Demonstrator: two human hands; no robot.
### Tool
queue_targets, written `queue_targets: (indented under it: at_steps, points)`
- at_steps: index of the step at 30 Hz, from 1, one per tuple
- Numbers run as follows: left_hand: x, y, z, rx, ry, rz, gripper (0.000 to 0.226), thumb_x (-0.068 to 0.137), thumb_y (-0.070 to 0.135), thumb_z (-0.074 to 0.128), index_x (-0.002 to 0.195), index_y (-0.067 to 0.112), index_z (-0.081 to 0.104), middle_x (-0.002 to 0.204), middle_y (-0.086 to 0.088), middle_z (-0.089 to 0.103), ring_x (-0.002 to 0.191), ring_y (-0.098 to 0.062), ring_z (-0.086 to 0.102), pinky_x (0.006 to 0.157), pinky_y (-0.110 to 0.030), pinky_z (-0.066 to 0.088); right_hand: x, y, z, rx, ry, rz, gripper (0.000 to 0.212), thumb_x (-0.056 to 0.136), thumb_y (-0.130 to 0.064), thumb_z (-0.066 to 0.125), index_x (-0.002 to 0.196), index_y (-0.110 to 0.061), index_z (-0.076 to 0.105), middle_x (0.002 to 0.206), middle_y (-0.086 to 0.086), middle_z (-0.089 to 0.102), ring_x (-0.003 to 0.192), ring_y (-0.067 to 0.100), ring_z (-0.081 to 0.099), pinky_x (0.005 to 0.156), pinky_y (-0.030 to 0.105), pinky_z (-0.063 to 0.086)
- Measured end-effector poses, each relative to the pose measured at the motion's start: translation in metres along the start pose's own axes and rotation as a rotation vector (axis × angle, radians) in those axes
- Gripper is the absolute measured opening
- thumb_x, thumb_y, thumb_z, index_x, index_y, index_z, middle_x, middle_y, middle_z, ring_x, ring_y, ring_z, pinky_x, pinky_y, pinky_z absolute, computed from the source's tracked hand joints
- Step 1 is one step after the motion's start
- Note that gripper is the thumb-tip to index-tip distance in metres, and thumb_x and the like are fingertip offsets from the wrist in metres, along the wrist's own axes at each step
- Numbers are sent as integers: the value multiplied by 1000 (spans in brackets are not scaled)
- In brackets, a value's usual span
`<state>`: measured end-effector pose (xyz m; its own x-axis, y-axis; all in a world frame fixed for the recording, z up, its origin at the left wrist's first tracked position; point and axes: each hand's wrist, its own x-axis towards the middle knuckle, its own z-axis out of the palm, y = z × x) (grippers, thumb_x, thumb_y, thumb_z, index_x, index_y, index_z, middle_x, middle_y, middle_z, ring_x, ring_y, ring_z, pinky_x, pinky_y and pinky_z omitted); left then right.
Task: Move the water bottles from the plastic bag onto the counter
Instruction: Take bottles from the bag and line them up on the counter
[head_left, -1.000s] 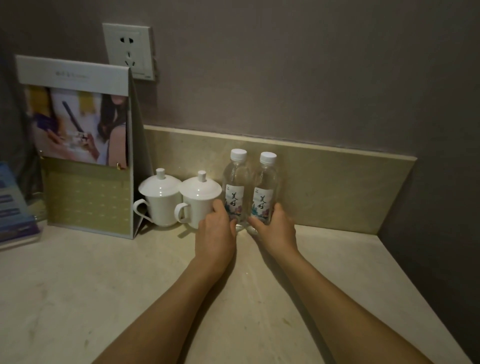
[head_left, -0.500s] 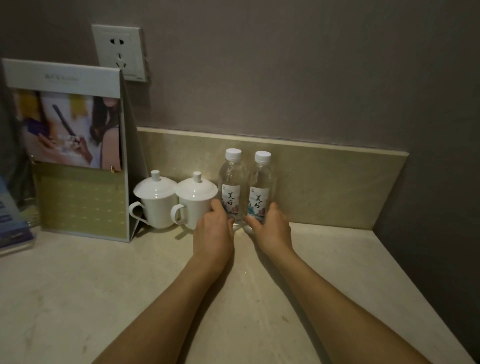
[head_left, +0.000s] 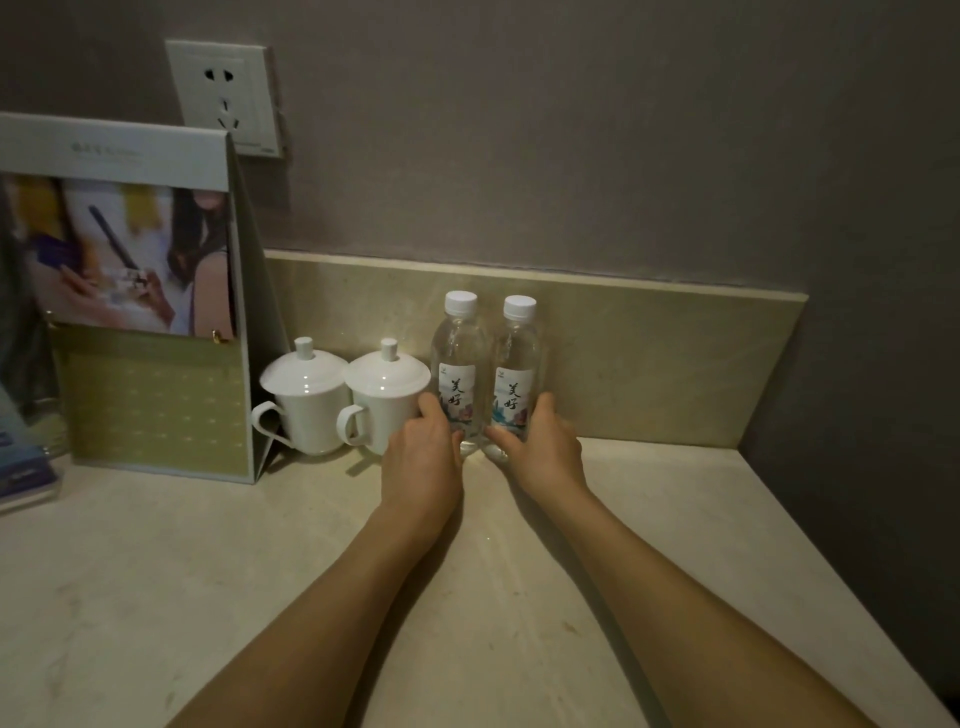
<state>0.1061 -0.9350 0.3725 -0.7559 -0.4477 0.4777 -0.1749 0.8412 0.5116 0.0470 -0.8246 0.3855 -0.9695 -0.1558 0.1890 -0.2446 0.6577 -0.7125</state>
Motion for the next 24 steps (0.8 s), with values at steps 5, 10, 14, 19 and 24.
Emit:
queue_targets:
  at_steps: [5,10,14,19,24]
  points:
    - [0,1,-4,-4,-34,-12,23,95,21,60,109,10,45,104,-15,70,94,-34,67,65,-33,44,1,-3,0,-41,-36,-1,49,86,-40,69,115,-10,44,126,15,58,115,35,57,78,36,42]
    - [-4,8,-11,-85,-54,-15,28,95,27,61,113,10,49,108,-10,69,95,-29,66,71,-36,54,-7,1,-12,8,-54,29,57,83,-42,72,122,-9,49,125,11,59,114,30,57,87,39,49]
    - [-12,30,-11,-186,-54,-40,26,98,34,54,110,11,55,96,-6,70,85,-25,66,67,-34,52,-21,5,-35,63,10,28,54,87,-42,67,126,-8,50,123,11,59,110,32,59,90,47,53]
    - [-28,72,-16,-301,-60,-43,25,96,39,51,97,14,57,85,-5,69,83,-26,68,75,-40,55,-40,17,-81,125,109,-32,32,87,-34,60,110,-13,63,96,2,68,94,25,66,84,39,55]
    - [-53,117,-20,-345,-92,-38,28,94,44,49,95,18,56,81,-3,71,80,-28,71,78,-46,57,-60,39,-132,282,142,-96,12,88,-26,59,86,-15,64,71,3,71,58,15,70,72,44,60]
